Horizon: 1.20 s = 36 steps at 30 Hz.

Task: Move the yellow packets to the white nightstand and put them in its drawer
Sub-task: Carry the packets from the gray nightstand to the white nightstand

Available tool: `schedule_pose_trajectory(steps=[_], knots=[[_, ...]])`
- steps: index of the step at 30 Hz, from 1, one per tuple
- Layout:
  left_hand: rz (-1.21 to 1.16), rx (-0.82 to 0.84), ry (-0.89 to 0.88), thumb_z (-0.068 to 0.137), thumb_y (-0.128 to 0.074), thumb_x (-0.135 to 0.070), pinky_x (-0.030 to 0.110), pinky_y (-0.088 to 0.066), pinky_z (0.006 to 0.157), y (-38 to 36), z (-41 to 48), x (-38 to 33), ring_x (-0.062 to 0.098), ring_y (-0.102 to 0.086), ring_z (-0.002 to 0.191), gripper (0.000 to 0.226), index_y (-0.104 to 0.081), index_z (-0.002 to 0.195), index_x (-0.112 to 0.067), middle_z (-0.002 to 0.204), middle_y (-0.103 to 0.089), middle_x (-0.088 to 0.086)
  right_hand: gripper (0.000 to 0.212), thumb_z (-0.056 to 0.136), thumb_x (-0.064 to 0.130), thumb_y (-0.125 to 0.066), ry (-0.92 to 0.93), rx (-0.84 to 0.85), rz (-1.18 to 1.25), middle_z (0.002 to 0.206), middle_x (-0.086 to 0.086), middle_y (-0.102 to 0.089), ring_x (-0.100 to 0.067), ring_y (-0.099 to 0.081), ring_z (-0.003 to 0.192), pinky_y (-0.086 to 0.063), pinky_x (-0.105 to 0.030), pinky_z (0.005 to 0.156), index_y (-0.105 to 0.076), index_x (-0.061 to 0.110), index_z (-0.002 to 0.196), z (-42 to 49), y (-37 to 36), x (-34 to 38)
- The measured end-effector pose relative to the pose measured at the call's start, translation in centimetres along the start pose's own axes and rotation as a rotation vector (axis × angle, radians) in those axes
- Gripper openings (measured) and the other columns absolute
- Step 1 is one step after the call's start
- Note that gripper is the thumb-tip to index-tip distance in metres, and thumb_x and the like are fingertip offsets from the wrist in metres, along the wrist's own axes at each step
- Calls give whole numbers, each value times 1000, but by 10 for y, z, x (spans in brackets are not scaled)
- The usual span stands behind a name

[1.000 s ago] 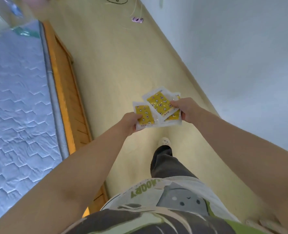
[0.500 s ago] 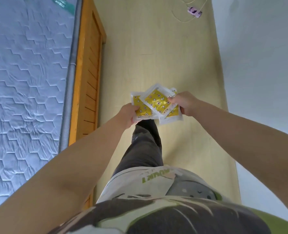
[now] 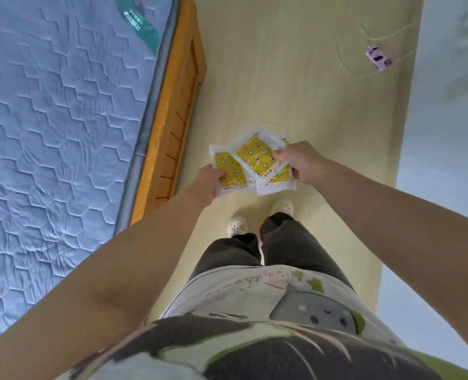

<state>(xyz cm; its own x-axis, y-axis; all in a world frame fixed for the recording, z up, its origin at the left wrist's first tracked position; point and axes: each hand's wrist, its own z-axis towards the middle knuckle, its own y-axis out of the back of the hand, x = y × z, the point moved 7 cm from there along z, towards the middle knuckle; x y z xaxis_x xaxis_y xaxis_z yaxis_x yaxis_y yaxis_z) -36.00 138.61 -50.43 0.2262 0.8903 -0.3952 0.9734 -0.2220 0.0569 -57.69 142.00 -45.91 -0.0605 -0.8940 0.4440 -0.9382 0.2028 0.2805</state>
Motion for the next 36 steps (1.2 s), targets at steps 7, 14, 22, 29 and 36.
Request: schedule_pose_trajectory(steps=[7, 14, 22, 29, 36], knots=[[-316, -147, -5, 97, -50, -6, 49, -51, 93, 21, 70, -134, 31, -65, 104, 21, -56, 117, -7, 104, -65, 9, 21, 89, 18, -64, 110, 104, -295, 114, -19, -65, -33, -65, 99, -51, -45, 94, -59, 3, 101, 93, -40, 192], [-592, -279, 2, 96, -49, -5, 50, -53, 89, 48, 112, -241, 30, -66, 96, 17, -57, 109, -11, 101, -67, 9, 36, 84, 21, -66, 262, 213, -661, 102, -16, -65, -34, -67, 90, -51, -39, 76, -59, 2, 113, 149, -106, 370], [-925, -463, -56, 95, -46, 0, 50, -52, 91, 136, 166, -355, 30, -64, 92, 27, -56, 118, -9, 93, -64, 7, 29, 86, 18, -67, 437, 394, -875, 96, -11, -59, -24, -60, 87, -47, -30, 71, -53, 6, 108, 184, -248, 537], [-1064, -567, -31, 94, -48, 0, 40, -57, 73, 194, 192, -460, 21, -62, 73, 19, -56, 110, -9, 84, -63, 5, 51, 89, 16, -64, 537, 520, -1014, 132, -14, -53, -28, -53, 120, -39, -26, 84, -44, -1, 134, 200, -327, 666], [-1236, -672, -42, 92, -50, 2, 54, -51, 88, 237, 262, -606, 29, -63, 78, 16, -56, 86, -11, 87, -63, 11, 4, 83, 13, -61, 697, 617, -1194, 76, -3, -57, -26, -58, 81, -39, -24, 55, -59, 10, 85, 260, -380, 819]])
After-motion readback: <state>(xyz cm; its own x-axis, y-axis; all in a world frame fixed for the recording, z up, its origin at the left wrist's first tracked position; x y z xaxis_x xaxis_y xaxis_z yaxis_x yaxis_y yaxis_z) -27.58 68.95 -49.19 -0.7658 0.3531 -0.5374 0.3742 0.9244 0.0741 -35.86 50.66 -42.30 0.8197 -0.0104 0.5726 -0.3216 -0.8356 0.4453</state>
